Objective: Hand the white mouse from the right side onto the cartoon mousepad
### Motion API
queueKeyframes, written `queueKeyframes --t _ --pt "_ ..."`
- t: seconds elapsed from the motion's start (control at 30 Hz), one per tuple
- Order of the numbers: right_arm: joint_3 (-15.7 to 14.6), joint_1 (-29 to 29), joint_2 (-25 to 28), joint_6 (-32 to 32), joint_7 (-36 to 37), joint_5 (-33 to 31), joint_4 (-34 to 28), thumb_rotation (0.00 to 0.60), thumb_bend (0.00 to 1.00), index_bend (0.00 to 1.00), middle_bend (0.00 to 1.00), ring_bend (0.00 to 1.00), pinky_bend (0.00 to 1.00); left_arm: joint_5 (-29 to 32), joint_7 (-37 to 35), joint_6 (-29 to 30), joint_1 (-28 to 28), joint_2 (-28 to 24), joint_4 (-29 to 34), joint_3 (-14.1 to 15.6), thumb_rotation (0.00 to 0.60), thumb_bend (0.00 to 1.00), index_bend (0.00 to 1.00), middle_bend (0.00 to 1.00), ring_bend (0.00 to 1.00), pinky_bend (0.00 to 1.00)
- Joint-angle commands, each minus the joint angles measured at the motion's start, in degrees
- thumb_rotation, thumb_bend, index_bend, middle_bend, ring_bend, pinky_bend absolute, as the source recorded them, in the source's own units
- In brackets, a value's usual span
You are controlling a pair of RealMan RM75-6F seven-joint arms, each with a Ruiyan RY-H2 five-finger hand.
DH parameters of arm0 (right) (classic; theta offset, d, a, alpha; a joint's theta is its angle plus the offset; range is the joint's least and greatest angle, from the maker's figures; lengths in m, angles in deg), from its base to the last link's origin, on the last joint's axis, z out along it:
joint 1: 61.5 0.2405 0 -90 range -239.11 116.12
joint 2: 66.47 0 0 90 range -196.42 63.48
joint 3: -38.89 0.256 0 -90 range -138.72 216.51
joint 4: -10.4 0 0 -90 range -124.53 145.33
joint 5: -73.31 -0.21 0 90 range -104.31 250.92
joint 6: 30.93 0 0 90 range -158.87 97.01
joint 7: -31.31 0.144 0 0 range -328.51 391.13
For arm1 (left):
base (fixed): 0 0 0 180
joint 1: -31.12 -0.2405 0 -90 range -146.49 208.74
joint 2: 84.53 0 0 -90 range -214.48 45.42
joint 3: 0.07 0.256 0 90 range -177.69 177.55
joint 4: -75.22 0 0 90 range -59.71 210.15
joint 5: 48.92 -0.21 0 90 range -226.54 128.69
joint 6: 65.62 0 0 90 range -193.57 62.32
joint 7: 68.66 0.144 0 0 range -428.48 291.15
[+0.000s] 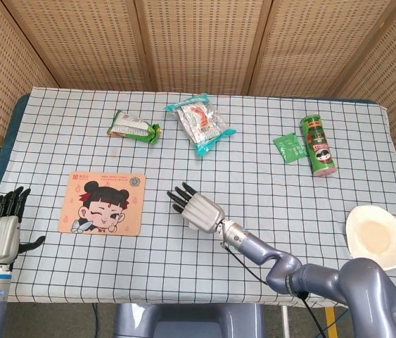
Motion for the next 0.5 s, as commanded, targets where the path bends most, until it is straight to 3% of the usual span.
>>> queueKeyframes --t 0.03,0.2,0.33,0.5 --pt "0.46 -1.06 0.93 1.10 -1.60 -1.17 -1.39 0.600 0.18 0.24 0.09 0.09 0.15 -0.06 -0.08 0.05 -0.01 -0.07 0.08 0.00 0.600 0.02 0.00 0.00 0.00 0.00" --pt "1.32 -5.86 3.74 7.02 -2.00 -4.07 -4.60 0.600 0.18 0.24 0.09 0.09 0.13 -0.34 -0.21 -0.07 0.04 -0.20 0.32 0.21 0.600 0.02 0.00 0.00 0.00 0.00" --pt "0.73 -11.80 7.78 13.55 -0.17 -5.95 -9.50 0.600 0.18 0.24 0.08 0.07 0.12 -0.96 -0.02 0.24 -0.01 -0.19 0.64 0.49 0.600 0.02 0.00 0.00 0.00 0.00" --pt "-0.17 -16.64 11.03 17.34 2.79 -7.88 -12.22 0.600 0.18 0.21 0.05 0.03 0.10 -1.36 0.16 0.37 -0.03 -0.06 0.72 0.74 0.600 0.02 0.00 0.00 0.00 0.00"
